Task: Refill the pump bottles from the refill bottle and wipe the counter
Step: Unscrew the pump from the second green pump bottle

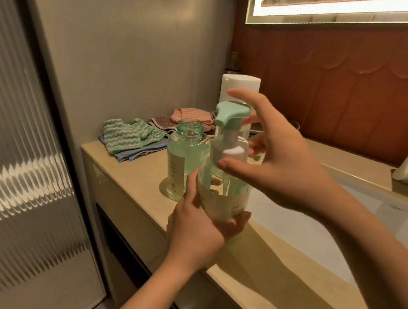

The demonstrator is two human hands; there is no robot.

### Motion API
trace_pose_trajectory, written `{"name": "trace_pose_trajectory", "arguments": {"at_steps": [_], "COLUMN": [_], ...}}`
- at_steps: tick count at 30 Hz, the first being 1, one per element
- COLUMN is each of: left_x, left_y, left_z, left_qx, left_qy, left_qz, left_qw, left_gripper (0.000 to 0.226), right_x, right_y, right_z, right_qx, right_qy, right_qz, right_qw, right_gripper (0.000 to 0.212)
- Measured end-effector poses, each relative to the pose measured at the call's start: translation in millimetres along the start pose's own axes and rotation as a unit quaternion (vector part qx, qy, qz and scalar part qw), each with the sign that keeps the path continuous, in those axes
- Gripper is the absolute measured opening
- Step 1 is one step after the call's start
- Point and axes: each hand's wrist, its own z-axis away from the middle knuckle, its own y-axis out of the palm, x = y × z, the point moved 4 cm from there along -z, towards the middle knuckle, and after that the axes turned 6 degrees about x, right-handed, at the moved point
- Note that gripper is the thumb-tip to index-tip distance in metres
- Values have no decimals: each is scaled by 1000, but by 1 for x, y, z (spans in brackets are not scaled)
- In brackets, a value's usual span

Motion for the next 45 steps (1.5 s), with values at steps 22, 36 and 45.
{"name": "trace_pose_trajectory", "arguments": {"at_steps": [22, 36, 45], "left_x": [2, 1, 3], "left_y": [0, -1, 1], "left_z": [-1, -1, 0], "left_qx": [9, -10, 2], "left_qy": [-10, 0, -13], "left_qz": [5, 17, 25], "left_qw": [1000, 1000, 1000], "left_gripper": [89, 87, 91], "right_x": [-4, 2, 14], "right_y": [2, 0, 4], "right_z": [1, 3, 8], "right_qx": [12, -56, -141], "right_qy": [87, 73, 20], "right_qz": [-70, -34, 103], "right_qw": [994, 995, 985], "right_gripper": [97, 108, 107]}}
